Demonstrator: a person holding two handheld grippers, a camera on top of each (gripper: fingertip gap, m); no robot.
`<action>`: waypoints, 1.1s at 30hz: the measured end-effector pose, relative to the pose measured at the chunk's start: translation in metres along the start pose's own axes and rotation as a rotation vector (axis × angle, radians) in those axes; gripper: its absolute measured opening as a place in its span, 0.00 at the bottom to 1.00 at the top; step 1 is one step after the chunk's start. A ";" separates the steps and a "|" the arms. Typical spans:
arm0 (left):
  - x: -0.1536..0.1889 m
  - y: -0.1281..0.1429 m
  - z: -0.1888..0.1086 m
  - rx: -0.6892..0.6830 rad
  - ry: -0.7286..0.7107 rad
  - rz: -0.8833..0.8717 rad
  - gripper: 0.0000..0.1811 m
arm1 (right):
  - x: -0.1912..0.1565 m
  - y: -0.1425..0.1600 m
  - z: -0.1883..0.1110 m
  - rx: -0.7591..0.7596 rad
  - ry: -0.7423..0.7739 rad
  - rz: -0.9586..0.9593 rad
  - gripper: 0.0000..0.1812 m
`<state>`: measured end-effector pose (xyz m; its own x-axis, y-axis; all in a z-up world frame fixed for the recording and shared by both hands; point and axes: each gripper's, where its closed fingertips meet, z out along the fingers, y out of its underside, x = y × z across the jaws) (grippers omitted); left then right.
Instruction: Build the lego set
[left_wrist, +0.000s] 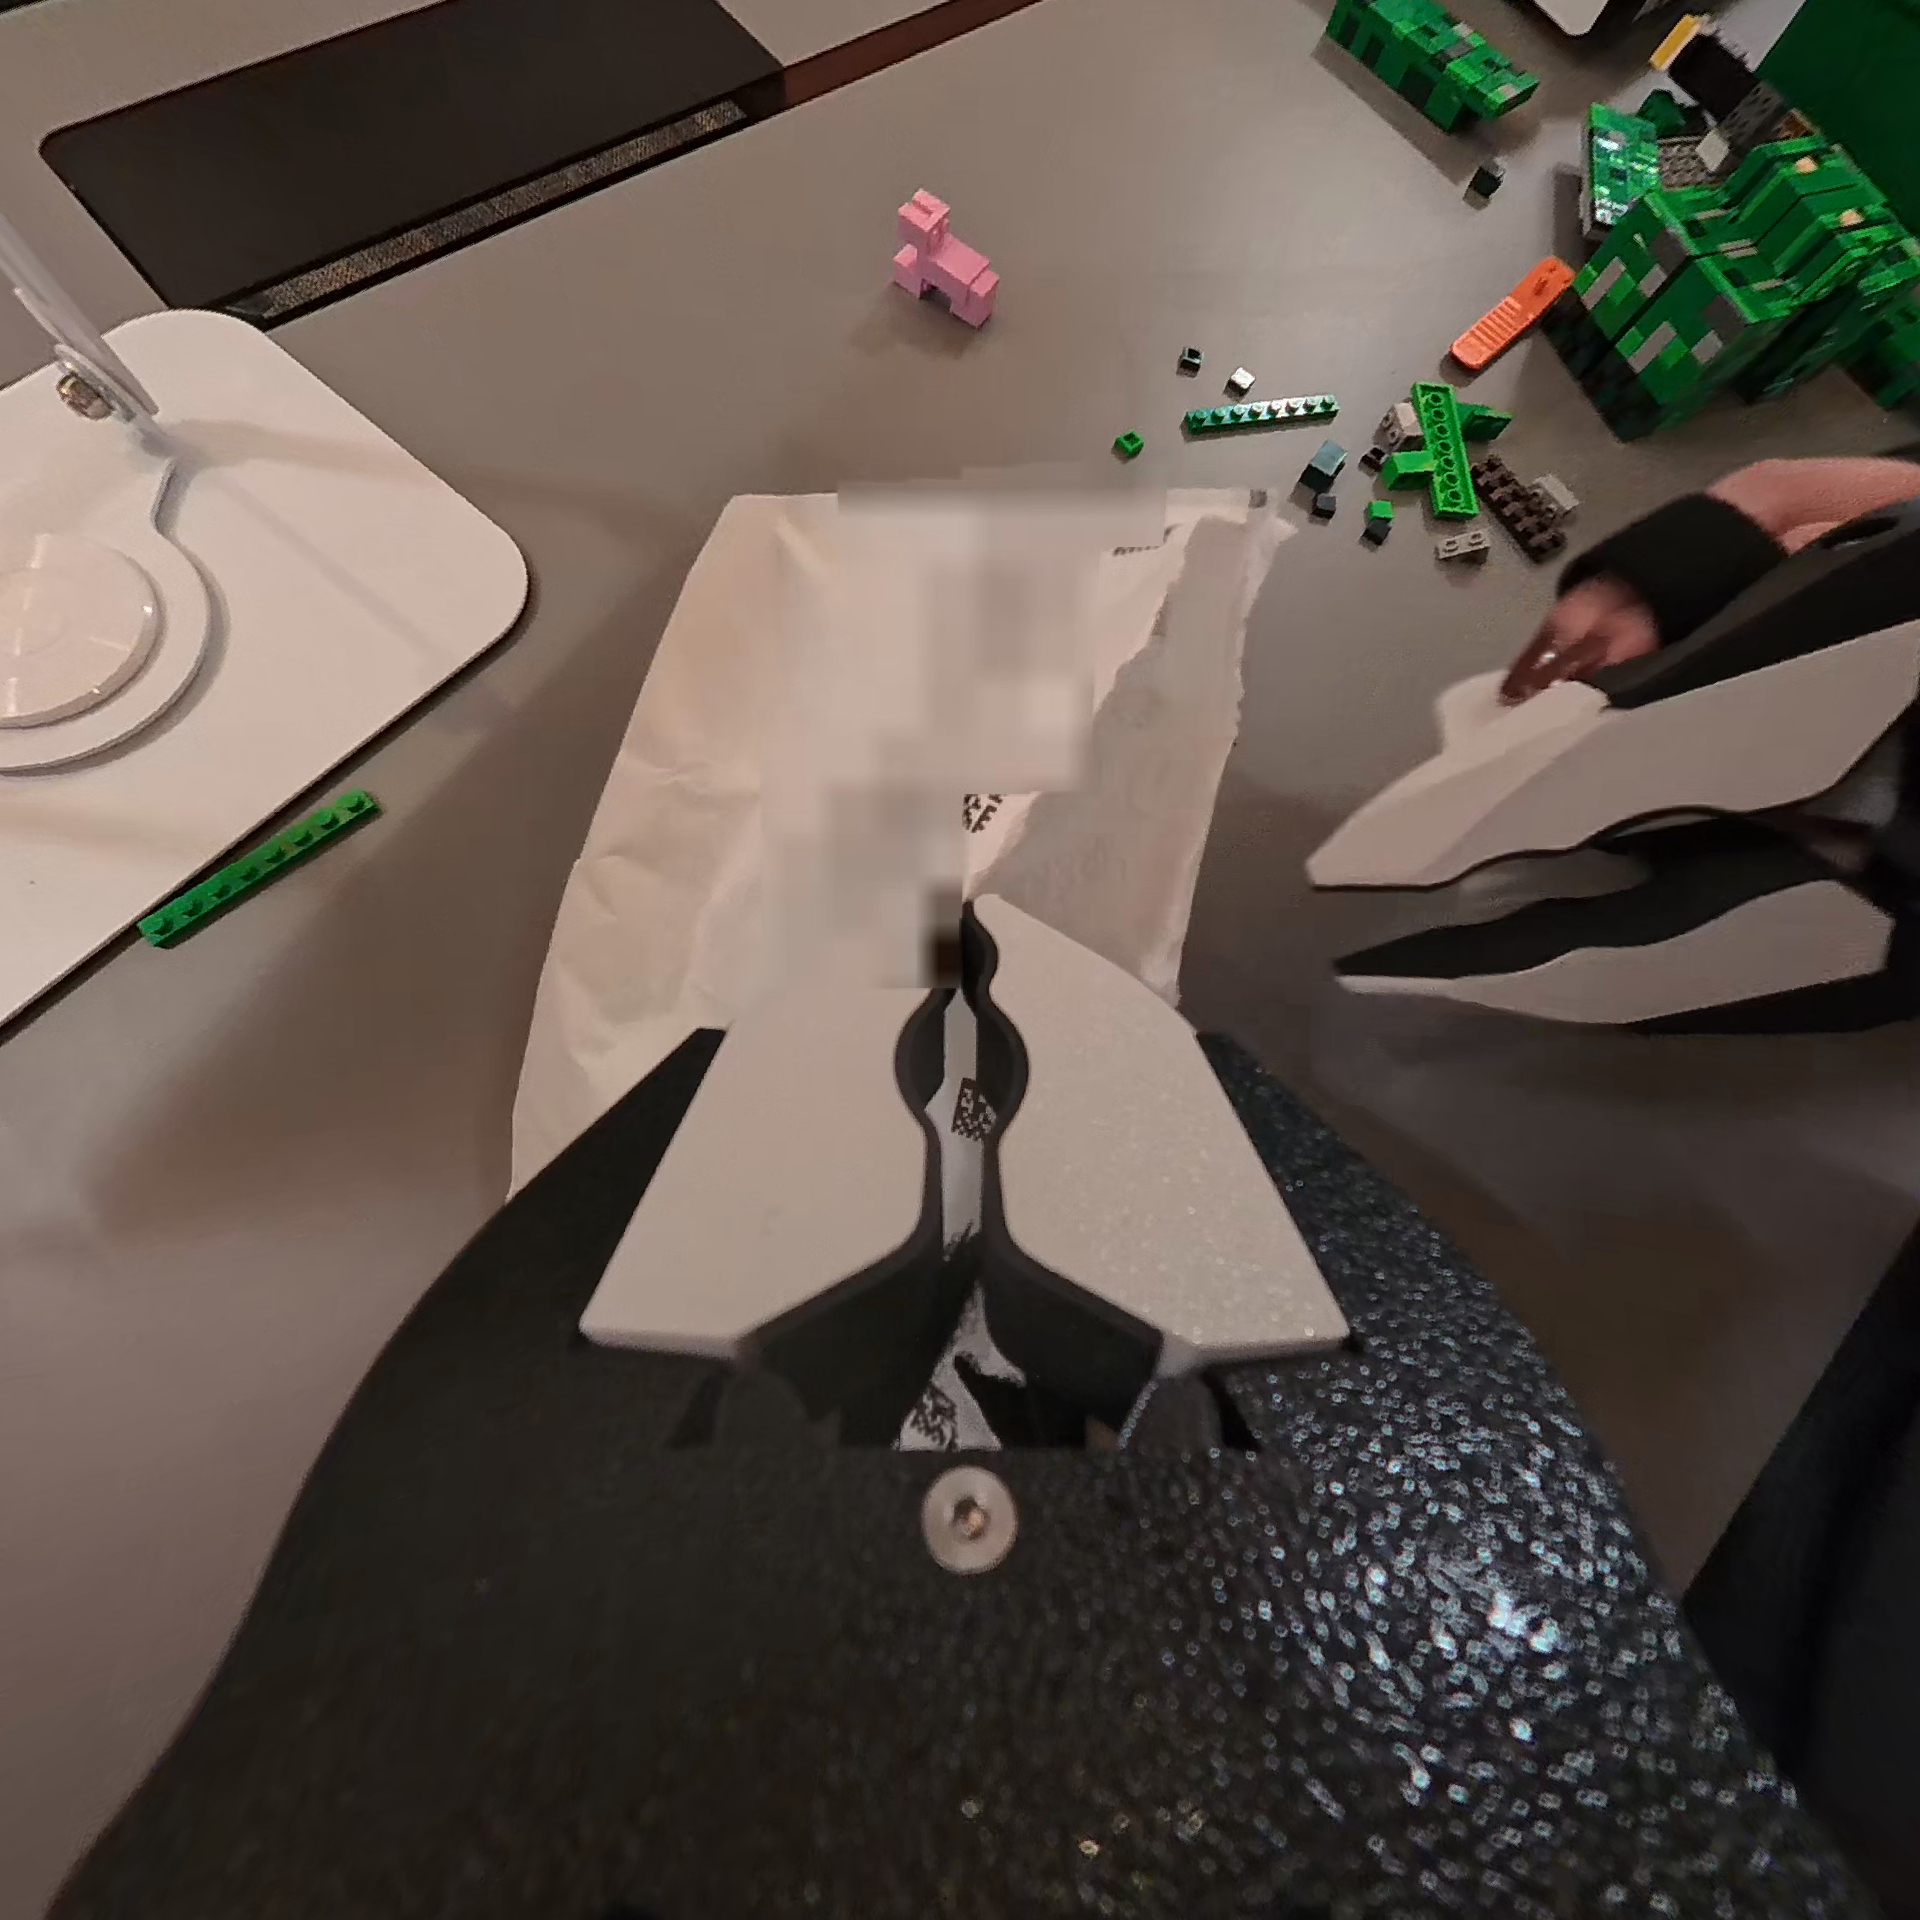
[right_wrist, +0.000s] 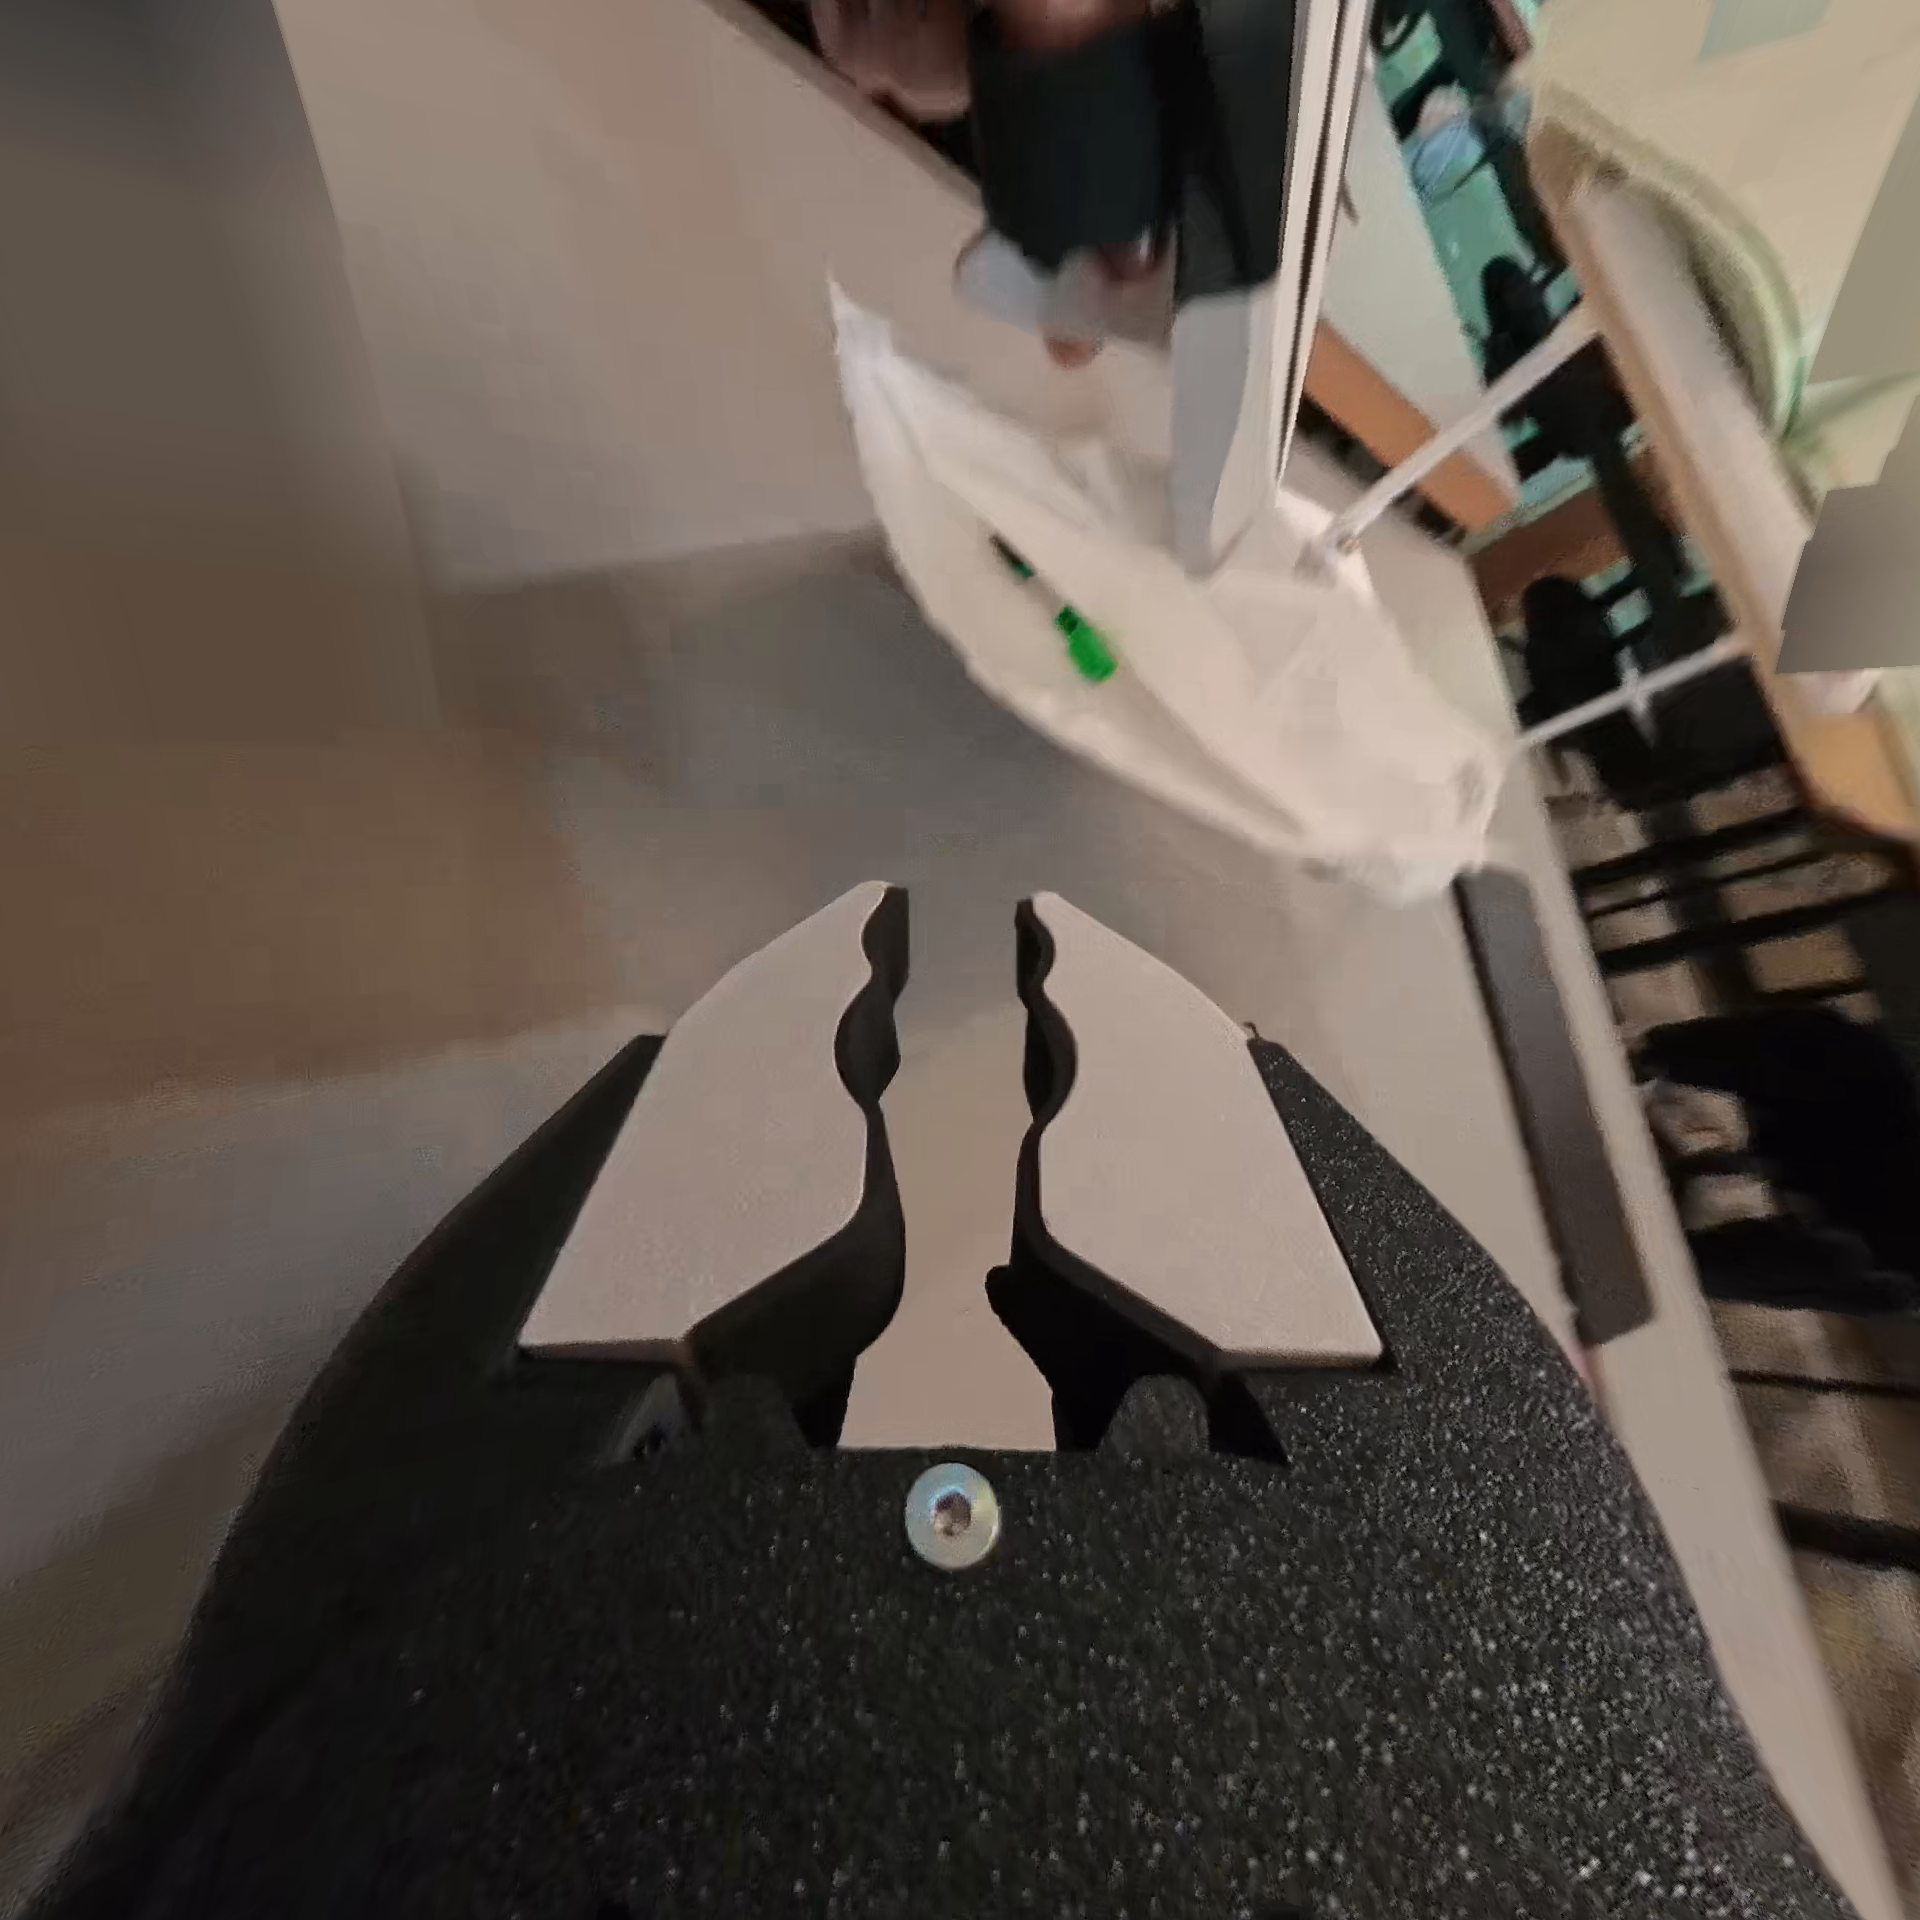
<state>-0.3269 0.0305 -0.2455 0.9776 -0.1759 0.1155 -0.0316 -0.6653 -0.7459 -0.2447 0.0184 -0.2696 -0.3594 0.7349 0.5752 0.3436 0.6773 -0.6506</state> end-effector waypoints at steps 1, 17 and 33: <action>0.000 0.000 0.000 0.000 -0.001 0.001 0.00 | -0.006 0.009 -0.007 -0.009 -0.010 0.043 0.11; 0.001 0.004 0.007 -0.027 -0.001 0.013 0.00 | 0.011 0.181 -0.135 -0.310 0.403 0.844 0.16; 0.004 0.003 0.005 -0.015 0.040 0.018 0.00 | 0.008 0.177 -0.123 -0.246 0.363 1.047 0.20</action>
<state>-0.3222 0.0320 -0.2508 0.9678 -0.2166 0.1280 -0.0528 -0.6721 -0.7386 -0.0803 0.1490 -0.3196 0.4640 0.8839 -0.0589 0.5025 -0.3175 -0.8042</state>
